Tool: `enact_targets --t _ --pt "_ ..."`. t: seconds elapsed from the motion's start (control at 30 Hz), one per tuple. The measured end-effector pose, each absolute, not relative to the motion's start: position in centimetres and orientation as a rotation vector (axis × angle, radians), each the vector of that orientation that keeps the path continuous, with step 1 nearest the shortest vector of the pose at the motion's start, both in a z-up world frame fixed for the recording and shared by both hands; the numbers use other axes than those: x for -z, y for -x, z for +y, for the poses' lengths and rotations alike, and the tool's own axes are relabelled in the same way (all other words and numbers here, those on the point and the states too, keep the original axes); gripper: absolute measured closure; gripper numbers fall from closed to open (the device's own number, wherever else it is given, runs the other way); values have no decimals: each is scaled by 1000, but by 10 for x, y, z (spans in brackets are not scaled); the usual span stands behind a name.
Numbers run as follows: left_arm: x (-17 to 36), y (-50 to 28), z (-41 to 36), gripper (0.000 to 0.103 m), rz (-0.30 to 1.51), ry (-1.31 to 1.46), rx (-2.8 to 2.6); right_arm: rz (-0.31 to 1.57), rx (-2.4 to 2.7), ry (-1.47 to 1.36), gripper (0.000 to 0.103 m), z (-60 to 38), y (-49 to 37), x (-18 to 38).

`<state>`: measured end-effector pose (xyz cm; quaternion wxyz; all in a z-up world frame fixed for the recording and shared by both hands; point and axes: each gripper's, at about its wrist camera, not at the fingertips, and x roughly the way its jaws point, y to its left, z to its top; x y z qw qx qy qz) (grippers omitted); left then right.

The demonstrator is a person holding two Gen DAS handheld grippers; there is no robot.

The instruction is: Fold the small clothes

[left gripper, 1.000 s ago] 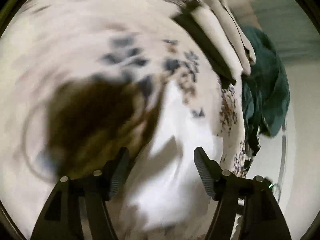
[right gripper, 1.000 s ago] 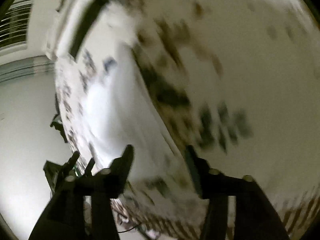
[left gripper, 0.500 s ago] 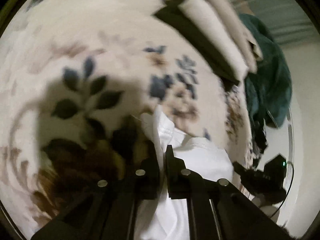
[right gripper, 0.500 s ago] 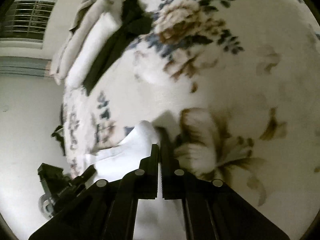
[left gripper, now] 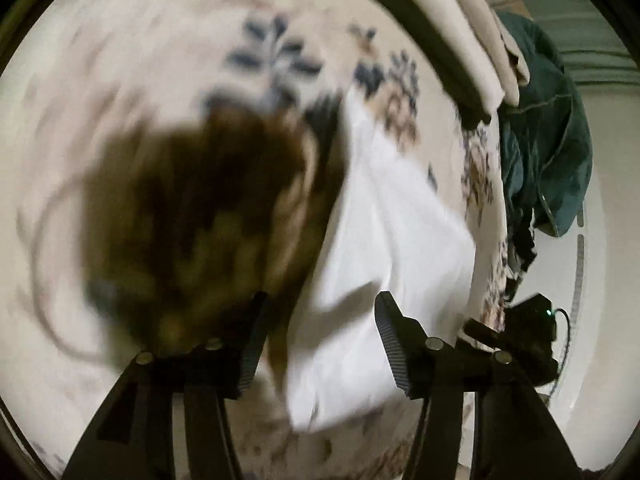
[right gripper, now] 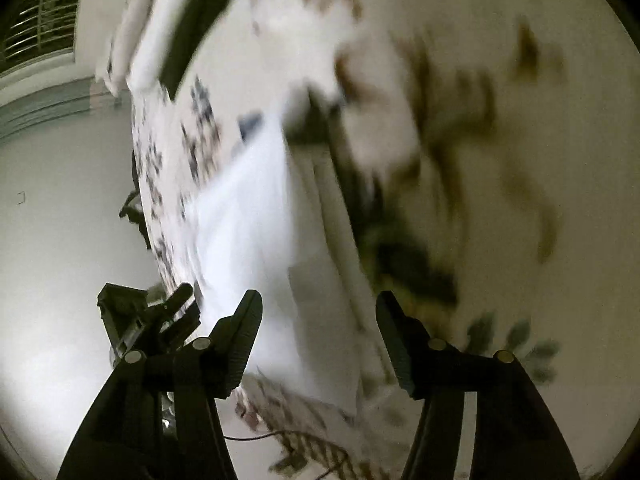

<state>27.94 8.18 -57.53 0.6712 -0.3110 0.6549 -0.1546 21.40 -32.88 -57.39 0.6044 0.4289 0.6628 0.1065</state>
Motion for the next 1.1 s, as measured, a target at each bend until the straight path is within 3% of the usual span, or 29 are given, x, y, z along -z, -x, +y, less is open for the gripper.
enact_targets --t 0.03,0.1,0.5,0.53,0.57,0.6,0.7,0.77,0.83,1.0,1.1 --pt "578 -269 82 52 1485 719 349 1533 -257 -997 55 -324 -205 577" --pt "579 -251 86 52 1484 711 337 1553 -237 -992 64 -318 -194 583" --pt "583 -224 88 56 1395 711 371 1573 -208 -987 64 -315 -180 581" --pt "583 -224 86 62 1387 705 379 1577 -204 -974 64 -313 -180 580" --pt "583 -224 83 87 1377 705 399 1579 -201 -967 64 -311 -180 579" --pt "582 -225 78 99 1370 689 410 1580 -200 -965 64 -310 -180 579" --pt "574 -222 74 100 1337 646 416 1574 -195 -957 66 -309 -180 577" --pt "570 -219 77 100 1321 656 426 1563 -182 -941 87 -307 -181 574" --pt "566 -216 81 102 1323 645 431 1549 -170 -928 96 -306 -181 571" --pt "574 -214 107 103 1377 537 358 1539 -127 -876 99 -304 -181 564" --pt "585 -221 126 100 1443 644 364 1547 -130 -878 99 -304 -180 564"
